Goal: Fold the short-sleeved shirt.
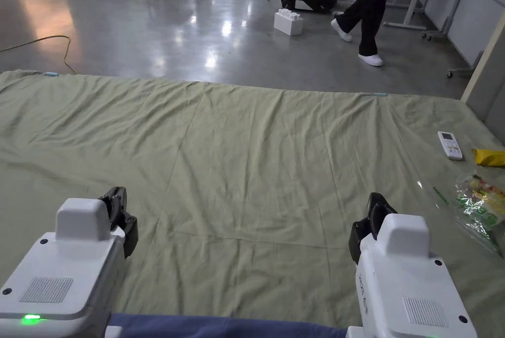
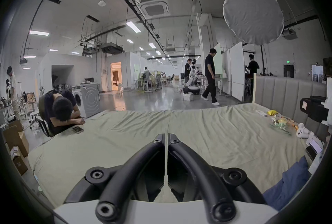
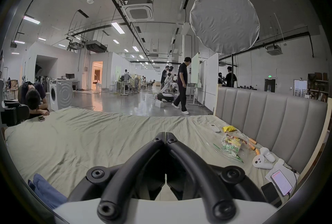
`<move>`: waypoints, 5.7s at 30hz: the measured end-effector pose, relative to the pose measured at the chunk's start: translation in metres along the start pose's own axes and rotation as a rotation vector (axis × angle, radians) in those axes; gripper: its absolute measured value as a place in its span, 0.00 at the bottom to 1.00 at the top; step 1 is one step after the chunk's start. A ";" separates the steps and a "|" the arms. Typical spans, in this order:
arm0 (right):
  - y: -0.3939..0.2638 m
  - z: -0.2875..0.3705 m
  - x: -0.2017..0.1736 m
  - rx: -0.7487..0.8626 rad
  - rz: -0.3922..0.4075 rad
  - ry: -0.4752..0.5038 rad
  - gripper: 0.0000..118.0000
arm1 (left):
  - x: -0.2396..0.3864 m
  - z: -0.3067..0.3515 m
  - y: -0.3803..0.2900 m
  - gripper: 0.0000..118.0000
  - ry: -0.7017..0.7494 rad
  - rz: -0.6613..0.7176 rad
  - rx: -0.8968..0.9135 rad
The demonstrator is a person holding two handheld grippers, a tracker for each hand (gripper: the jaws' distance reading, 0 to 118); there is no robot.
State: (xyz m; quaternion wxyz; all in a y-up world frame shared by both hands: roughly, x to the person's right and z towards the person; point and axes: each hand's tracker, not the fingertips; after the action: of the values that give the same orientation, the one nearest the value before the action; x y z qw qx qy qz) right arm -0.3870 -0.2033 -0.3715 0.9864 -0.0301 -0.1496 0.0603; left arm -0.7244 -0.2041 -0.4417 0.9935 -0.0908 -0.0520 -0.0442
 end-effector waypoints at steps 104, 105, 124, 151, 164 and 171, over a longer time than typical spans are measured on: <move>-0.063 -0.003 0.030 -0.286 -0.041 0.054 0.01 | 0.049 -0.060 -0.144 0.12 -0.356 0.432 -1.035; -0.063 -0.003 0.029 -0.277 -0.033 0.055 0.01 | 0.049 -0.058 -0.141 0.14 -0.358 0.442 -1.037; -0.062 0.001 0.025 -0.307 -0.026 0.065 0.01 | -0.016 -0.035 -0.086 0.66 -0.447 0.613 -0.867; -0.072 0.007 0.028 -0.316 -0.065 0.082 0.01 | 0.091 -0.031 -0.135 0.12 -0.451 0.233 -0.973; -0.064 0.004 0.022 -0.296 -0.063 0.094 0.01 | -0.079 -0.032 -0.124 0.69 -0.466 0.524 -0.847; -0.058 0.004 0.013 -0.283 -0.048 0.112 0.01 | -0.113 -0.053 -0.176 0.68 -0.572 0.747 -0.944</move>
State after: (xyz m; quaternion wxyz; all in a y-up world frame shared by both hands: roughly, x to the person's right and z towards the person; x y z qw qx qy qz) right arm -0.3692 -0.2589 -0.3596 0.9803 -0.1687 -0.1020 0.0134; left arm -0.8483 -0.3776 -0.4756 0.7427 -0.5361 -0.2538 0.3108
